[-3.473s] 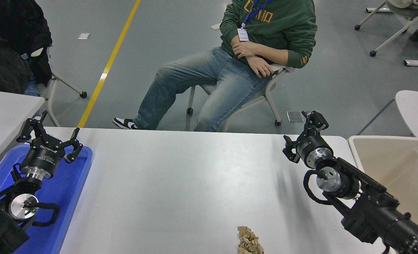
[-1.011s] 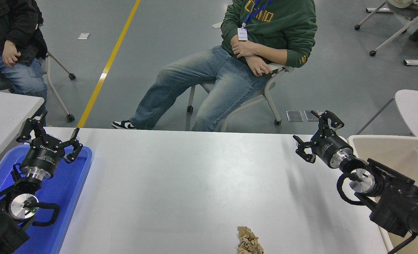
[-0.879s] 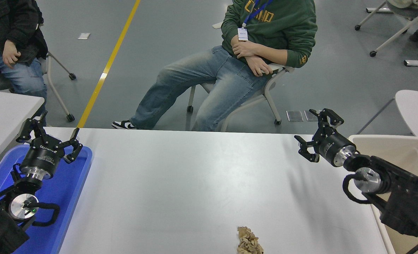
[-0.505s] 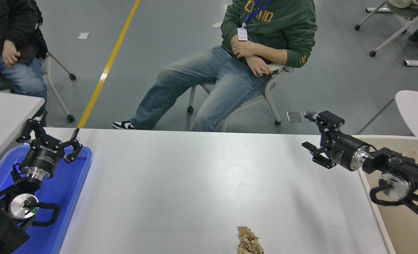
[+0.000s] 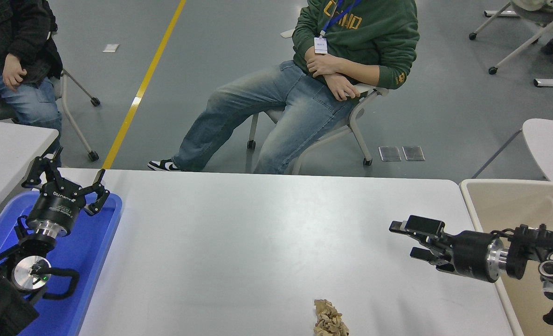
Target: Clean the table surface
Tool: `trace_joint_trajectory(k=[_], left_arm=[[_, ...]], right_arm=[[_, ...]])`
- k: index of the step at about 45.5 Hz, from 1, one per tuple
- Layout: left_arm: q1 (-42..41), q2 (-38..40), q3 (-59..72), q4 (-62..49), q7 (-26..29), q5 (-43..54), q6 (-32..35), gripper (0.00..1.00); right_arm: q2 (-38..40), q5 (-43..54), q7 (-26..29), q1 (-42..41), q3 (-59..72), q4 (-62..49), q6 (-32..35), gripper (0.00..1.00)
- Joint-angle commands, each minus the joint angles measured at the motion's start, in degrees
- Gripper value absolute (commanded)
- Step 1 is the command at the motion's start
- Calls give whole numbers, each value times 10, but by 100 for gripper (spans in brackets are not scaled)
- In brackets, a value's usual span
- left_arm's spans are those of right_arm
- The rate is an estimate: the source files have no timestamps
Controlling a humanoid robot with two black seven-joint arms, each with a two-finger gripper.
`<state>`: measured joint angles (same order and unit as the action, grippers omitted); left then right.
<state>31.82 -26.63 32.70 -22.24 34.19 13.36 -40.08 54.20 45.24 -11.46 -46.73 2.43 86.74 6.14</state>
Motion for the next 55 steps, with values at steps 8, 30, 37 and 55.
trace_joint_trajectory(k=[8,30,37,55], left_arm=[[0,0,0,0,0,0,0,100],[0,0,0,0,0,0,0,100],[0,0,0,0,0,0,0,100],[0,1,0,0,0,0,0,100]], right_arm=[[-26,54,34,-32,81,52,4,100],[-152,76,51,-11,94,5,-1,100],[-180,88,62,-10,94,-21,-2,100],[-231,106,63,-3,96,-81,-2,99]])
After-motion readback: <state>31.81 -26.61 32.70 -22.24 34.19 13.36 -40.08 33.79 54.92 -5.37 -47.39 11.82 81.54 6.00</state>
